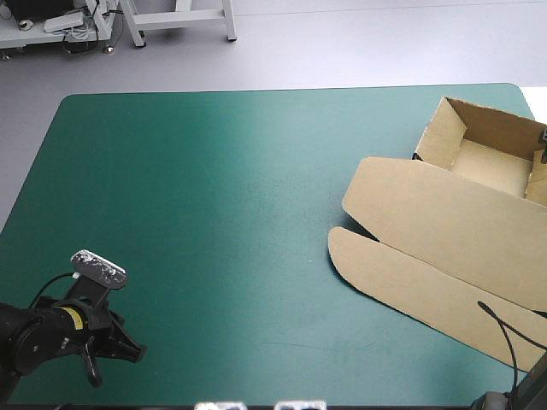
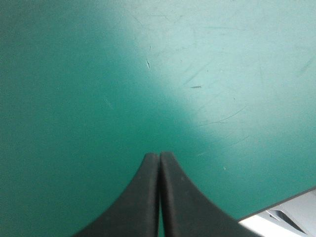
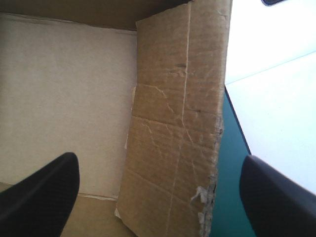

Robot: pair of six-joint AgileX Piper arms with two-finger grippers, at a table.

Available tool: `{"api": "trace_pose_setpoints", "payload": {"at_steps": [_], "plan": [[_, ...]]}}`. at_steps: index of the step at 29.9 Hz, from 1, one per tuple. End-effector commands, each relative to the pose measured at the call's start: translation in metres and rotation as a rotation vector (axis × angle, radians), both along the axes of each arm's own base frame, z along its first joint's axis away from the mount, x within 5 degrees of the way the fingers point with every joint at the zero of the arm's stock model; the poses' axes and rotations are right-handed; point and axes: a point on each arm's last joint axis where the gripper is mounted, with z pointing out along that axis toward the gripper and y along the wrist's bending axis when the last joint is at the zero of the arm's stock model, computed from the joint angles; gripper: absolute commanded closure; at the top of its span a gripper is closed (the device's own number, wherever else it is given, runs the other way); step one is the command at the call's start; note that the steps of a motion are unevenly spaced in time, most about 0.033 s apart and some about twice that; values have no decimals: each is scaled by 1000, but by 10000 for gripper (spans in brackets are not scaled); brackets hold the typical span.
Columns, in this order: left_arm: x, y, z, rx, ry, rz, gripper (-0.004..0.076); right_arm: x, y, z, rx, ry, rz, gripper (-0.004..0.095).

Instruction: Fold the box

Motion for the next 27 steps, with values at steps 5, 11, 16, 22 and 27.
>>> {"api": "trace_pose_setpoints", "payload": {"at_steps": [5, 11, 16, 22, 27], "plan": [[-3, 0, 5, -4, 15, 2, 732, -29, 35, 91, 44, -279, 60, 225], [-2, 0, 6, -7, 7, 2, 732, -54, 76, 144, 124, -517, 256, 819], [-2, 0, 6, -7, 7, 2, 733, -74, 113, 178, 165, -665, 401, 923], [-2, 0, 6, -7, 7, 2, 733, -94, 157, 199, 93, -687, 515, 923], [-2, 0, 6, -11, 7, 1, 733, -109, 197, 210, 81, -700, 627, 923]]}}
